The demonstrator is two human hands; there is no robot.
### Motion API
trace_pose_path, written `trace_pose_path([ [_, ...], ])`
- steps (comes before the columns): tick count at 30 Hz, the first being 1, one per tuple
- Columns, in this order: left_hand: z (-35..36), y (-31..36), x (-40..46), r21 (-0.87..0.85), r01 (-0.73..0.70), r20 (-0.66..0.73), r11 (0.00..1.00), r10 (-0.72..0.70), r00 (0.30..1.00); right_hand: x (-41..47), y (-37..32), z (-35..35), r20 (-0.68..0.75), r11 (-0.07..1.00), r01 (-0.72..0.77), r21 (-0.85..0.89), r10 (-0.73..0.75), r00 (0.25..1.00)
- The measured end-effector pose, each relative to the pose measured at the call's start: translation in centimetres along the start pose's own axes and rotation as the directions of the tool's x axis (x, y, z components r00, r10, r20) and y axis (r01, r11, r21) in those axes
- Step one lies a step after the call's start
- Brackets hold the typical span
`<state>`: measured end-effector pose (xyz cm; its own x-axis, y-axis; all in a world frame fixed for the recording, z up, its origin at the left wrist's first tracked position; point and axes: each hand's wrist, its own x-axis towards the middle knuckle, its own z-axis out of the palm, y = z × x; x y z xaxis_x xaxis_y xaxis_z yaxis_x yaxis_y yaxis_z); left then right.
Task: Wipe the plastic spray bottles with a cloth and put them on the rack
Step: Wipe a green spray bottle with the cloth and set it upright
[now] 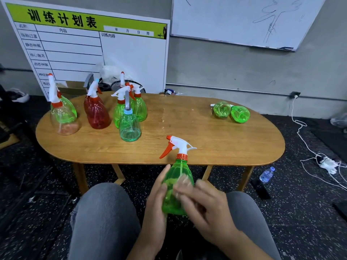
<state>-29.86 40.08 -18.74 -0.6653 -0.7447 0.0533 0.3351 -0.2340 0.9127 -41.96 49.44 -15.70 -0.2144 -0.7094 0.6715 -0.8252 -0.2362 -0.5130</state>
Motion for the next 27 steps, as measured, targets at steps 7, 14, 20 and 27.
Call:
trace_pose_path([
  [7, -0.3, -0.4, 0.2, 0.057, 0.010, -0.028, 0.998, -0.009, 1.000, 3.6, 1.7, 1.4, -0.081, 0.961, -0.276, 0.004, 0.275, 0.958],
  [14, -0.7, -0.8, 0.1, 0.000, 0.008, -0.037, 1.000, -0.008, 0.999, -1.0, 0.3, 1.7, 0.044, 0.999, -0.042, -0.028, 0.044, 0.998],
  [20, -0.1, -0.4, 0.0, 0.031, -0.003, -0.027, 1.000, 0.004, 1.000, -1.3, 0.2, 0.0, 0.097, 0.999, 0.036, -0.036, -0.033, 0.995],
  [27, 0.0, -0.8, 0.4, 0.104, 0.022, -0.053, 0.994, -0.017, 0.998, 3.0, 1.8, 1.1, -0.117, 0.940, -0.340, 0.021, 0.340, 0.933],
])
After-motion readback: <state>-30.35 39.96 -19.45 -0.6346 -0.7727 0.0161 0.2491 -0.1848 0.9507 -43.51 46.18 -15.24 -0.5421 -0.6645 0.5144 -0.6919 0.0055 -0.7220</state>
